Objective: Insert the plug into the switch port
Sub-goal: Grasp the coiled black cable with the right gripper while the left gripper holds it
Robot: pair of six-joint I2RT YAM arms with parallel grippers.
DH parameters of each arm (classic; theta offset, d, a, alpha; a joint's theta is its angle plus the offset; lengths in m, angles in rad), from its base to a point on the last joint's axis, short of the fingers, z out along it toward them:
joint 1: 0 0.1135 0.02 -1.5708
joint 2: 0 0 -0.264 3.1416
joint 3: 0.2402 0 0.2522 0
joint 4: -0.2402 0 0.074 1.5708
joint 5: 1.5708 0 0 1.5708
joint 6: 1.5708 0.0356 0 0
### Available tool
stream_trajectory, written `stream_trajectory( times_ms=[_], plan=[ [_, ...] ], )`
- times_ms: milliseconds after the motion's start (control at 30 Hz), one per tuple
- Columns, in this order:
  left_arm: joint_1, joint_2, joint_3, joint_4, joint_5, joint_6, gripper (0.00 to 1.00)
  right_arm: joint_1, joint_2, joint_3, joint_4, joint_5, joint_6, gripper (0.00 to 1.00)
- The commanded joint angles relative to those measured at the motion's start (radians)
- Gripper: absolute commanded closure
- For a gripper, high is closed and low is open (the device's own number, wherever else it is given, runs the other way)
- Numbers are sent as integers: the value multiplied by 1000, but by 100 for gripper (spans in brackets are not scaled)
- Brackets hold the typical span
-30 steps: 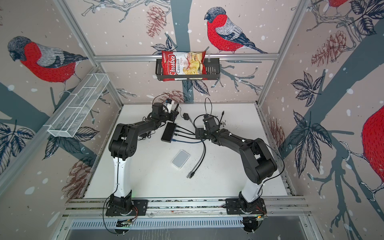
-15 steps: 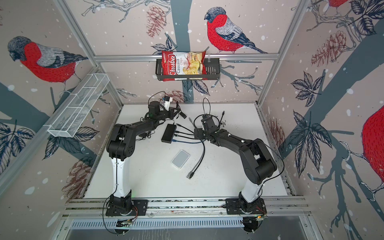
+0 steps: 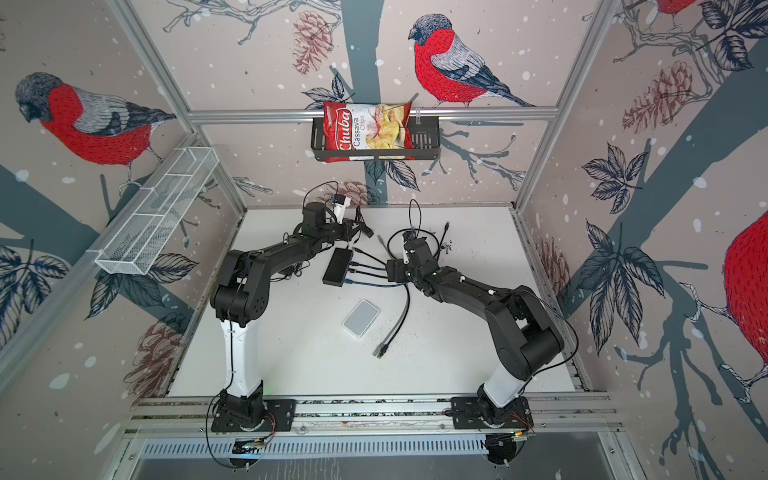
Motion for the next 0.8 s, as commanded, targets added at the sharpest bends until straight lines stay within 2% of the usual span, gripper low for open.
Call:
stream_trajectory(
  times_ms=[0, 167, 400, 767],
  plan=[
    [-30, -20, -10, -138, -93, -6, 100, 1, -7, -7, 115, -41, 9, 14],
    [-97, -62, -43, -225, -196, -43, 100, 2, 24, 0, 123, -93, 29, 16],
    [-172, -110, -73, -232, -206, -124, 100, 2, 36, -34, 239, -152, 107, 24],
    [-260, -132, -48, -266, -210, -170, 100, 3, 89, -30, 272, -164, 170, 36]
  ],
)
